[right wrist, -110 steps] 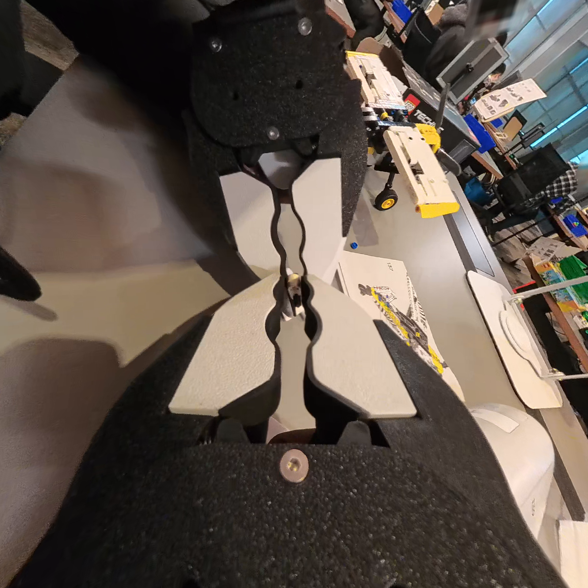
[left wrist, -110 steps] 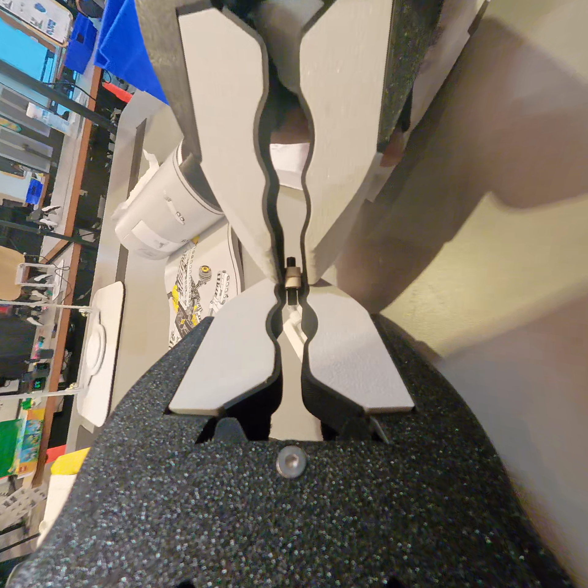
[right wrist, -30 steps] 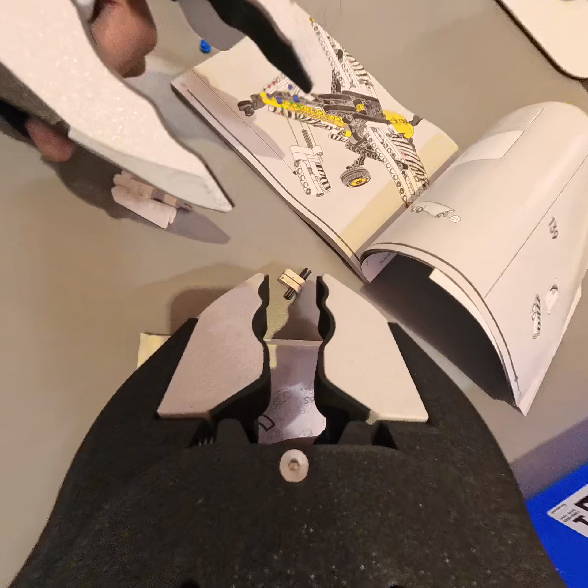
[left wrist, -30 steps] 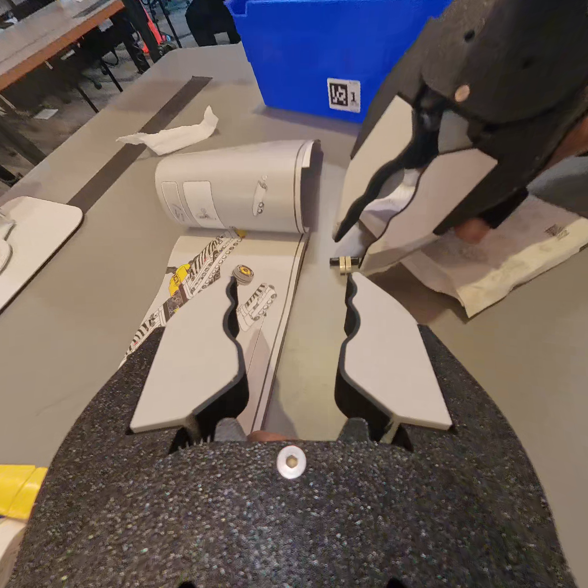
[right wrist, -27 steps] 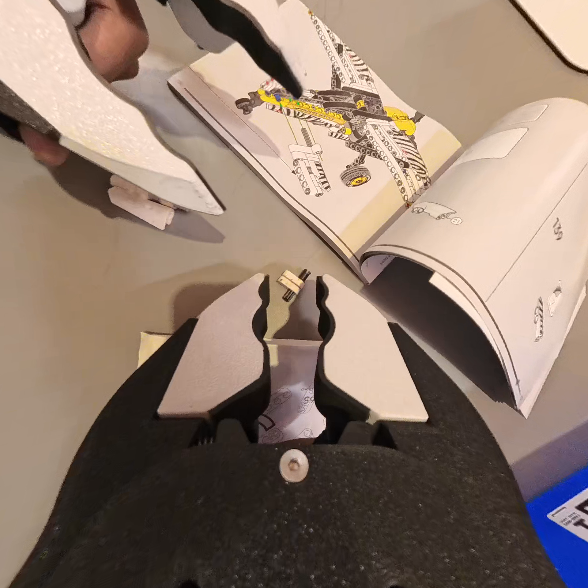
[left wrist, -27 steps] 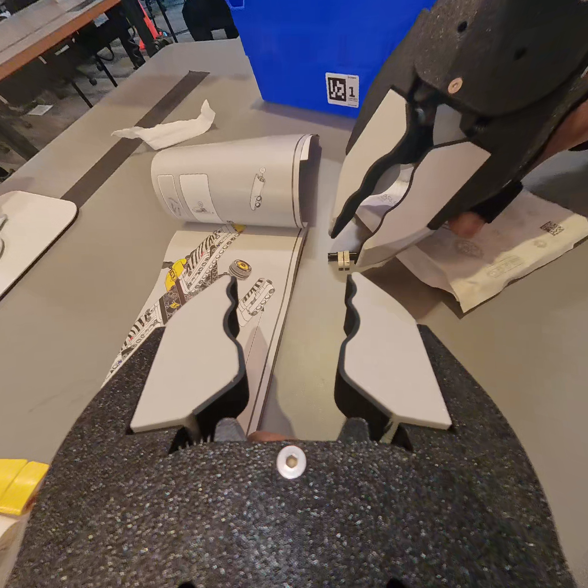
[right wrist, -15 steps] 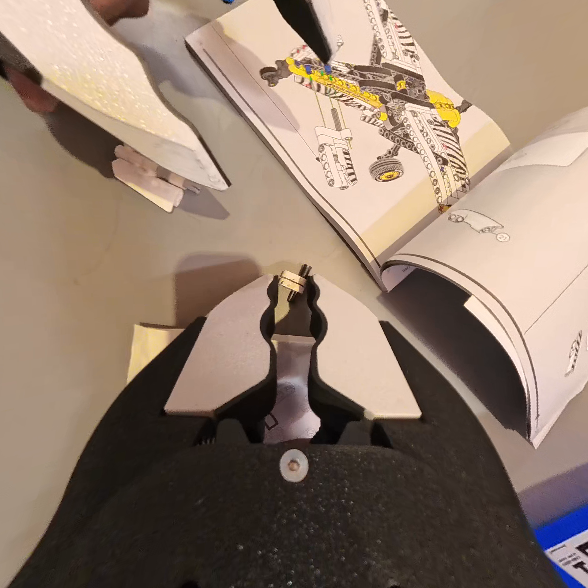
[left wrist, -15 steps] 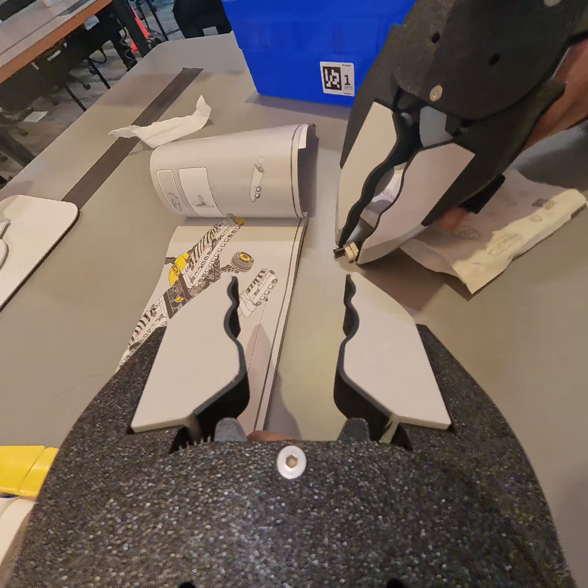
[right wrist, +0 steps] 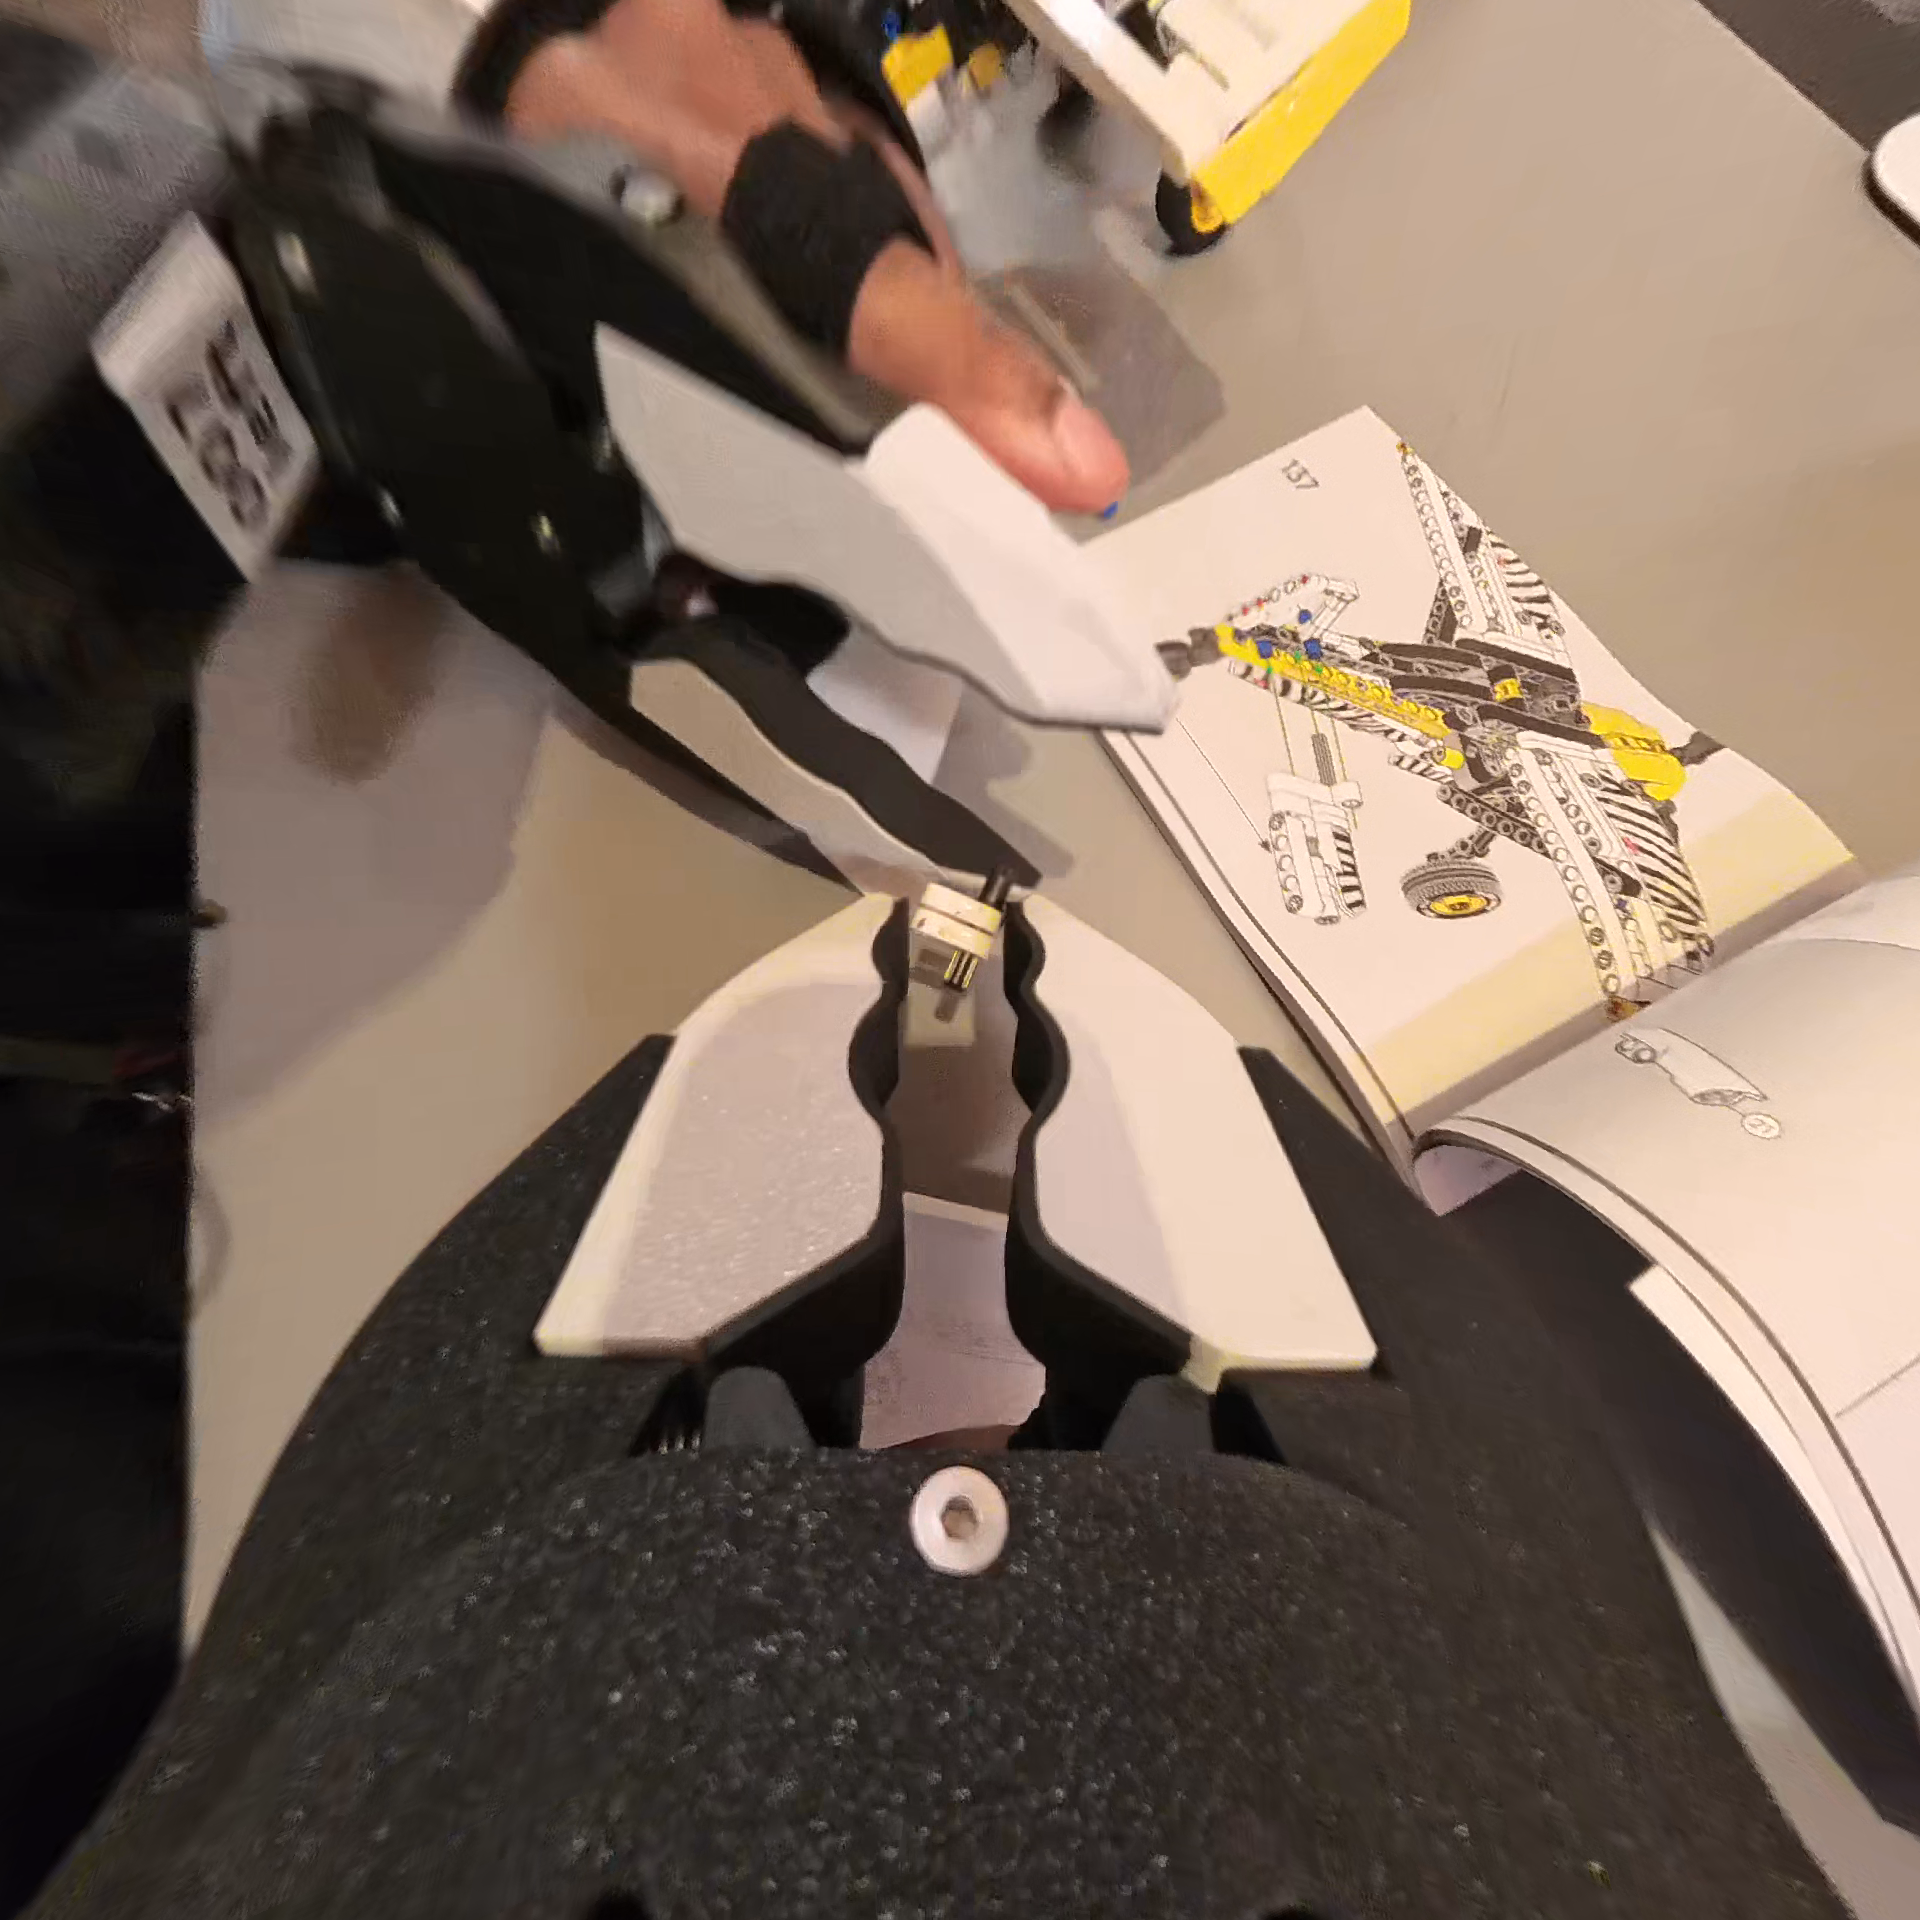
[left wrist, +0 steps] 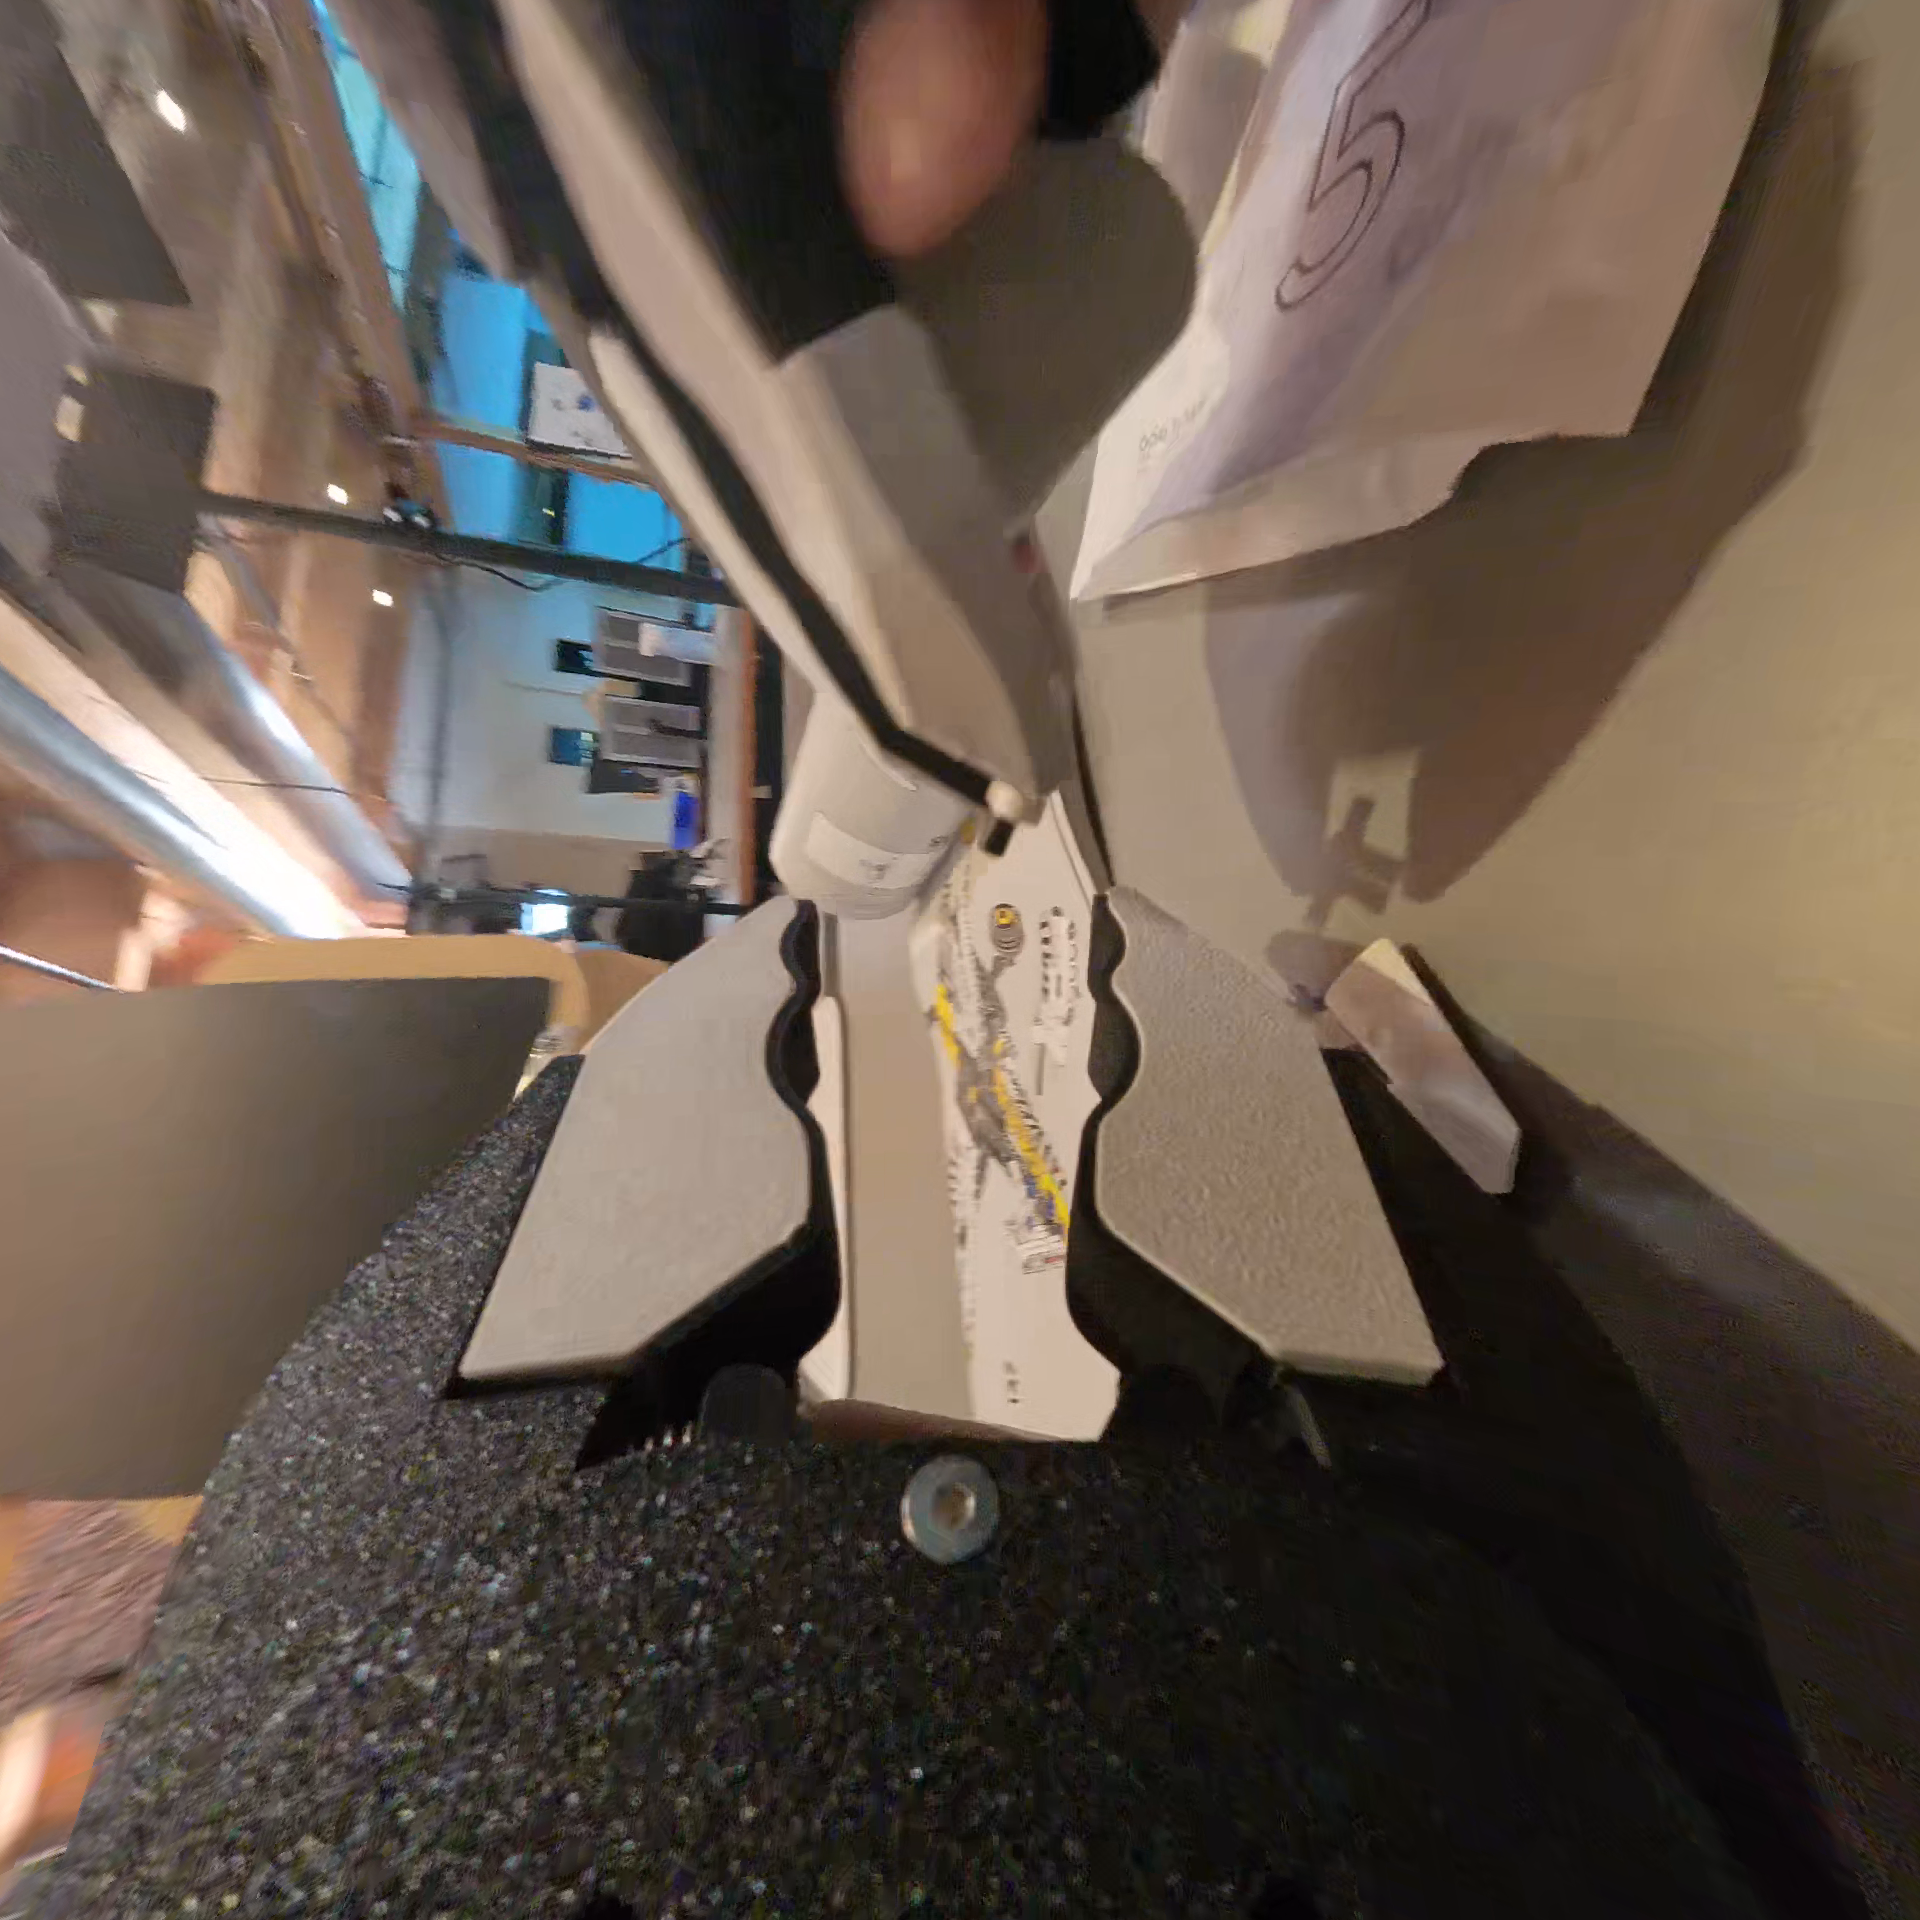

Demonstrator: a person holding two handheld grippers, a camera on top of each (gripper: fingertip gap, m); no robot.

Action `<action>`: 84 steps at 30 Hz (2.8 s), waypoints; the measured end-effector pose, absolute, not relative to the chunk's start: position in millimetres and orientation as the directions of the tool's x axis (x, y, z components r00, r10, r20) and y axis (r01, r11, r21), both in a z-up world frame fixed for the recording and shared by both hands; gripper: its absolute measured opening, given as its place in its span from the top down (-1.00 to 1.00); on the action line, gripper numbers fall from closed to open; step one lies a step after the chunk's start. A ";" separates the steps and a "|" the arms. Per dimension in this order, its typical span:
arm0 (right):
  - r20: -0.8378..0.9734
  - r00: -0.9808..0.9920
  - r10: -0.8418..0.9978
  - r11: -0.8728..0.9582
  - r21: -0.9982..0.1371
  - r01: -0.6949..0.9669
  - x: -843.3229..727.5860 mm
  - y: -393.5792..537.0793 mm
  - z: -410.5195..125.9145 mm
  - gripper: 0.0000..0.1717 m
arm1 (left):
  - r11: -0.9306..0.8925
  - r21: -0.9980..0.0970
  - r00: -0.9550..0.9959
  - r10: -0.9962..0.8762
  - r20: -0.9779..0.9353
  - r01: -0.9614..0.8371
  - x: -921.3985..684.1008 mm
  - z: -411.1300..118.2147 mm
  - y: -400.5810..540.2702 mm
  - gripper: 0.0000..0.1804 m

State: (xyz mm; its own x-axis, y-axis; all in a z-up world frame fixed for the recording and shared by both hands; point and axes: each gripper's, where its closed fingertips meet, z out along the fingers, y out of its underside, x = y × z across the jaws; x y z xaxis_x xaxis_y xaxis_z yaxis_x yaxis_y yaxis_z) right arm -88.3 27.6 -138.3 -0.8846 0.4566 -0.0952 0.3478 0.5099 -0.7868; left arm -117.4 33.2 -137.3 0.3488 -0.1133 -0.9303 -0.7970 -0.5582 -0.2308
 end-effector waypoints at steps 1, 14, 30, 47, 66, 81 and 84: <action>-0.121 -0.878 0.464 0.489 -0.791 0.367 -88.6 26.1 -134.7 0.80 | -0.555 -0.206 0.315 -0.108 -0.943 -0.806 -115.6 -134.9 35.0 0.43; -0.288 -0.865 0.411 0.294 -0.856 0.425 -81.1 18.1 -93.2 0.80 | -0.517 -0.040 -0.003 0.082 -0.997 -0.855 -102.3 -95.3 46.2 0.68; 0.020 -0.901 0.433 0.345 -0.927 0.145 -83.3 17.0 -91.6 0.80 | -0.579 -0.080 -0.002 0.139 -0.990 -0.811 -106.5 -83.9 44.6 0.89; 0.099 -0.803 0.588 0.310 -0.944 0.111 -95.5 17.1 -92.1 0.82 | -0.640 -0.116 -0.002 0.180 -0.984 -0.760 -117.5 -83.5 45.1 0.90; -0.080 -0.821 0.565 0.180 -0.959 0.217 -95.1 19.4 -85.3 0.83 | -0.647 -0.066 -0.076 0.189 -0.979 -0.760 -123.7 -79.9 44.8 0.77; -0.053 -0.811 0.582 0.208 -0.955 0.212 -97.5 19.5 -89.5 0.82 | -0.652 -0.080 -0.045 0.173 -0.984 -0.754 -126.9 -82.2 42.8 0.91; 0.015 -0.789 0.614 0.230 -0.960 0.160 -101.0 22.6 -87.1 0.83 | -0.659 -0.076 -0.030 0.149 -0.988 -0.748 -129.6 -87.0 42.0 0.92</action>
